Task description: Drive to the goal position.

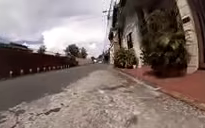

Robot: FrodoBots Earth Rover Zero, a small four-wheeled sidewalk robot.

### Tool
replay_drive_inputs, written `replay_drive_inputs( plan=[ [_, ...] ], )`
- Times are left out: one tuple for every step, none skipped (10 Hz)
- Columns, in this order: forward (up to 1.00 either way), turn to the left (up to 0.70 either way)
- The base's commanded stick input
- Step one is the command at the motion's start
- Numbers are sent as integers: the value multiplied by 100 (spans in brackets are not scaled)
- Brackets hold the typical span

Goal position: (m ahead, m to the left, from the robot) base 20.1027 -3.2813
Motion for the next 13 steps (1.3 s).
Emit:
replay_drive_inputs(
  plan=[
    [70, 0],
    [70, 0],
    [70, 0],
    [70, 0],
    [70, 0],
    [70, 0],
    [70, 0],
    [70, 0],
    [70, 0],
    [70, 11],
    [70, 21],
    [70, 9],
    [70, 0]
  ],
)
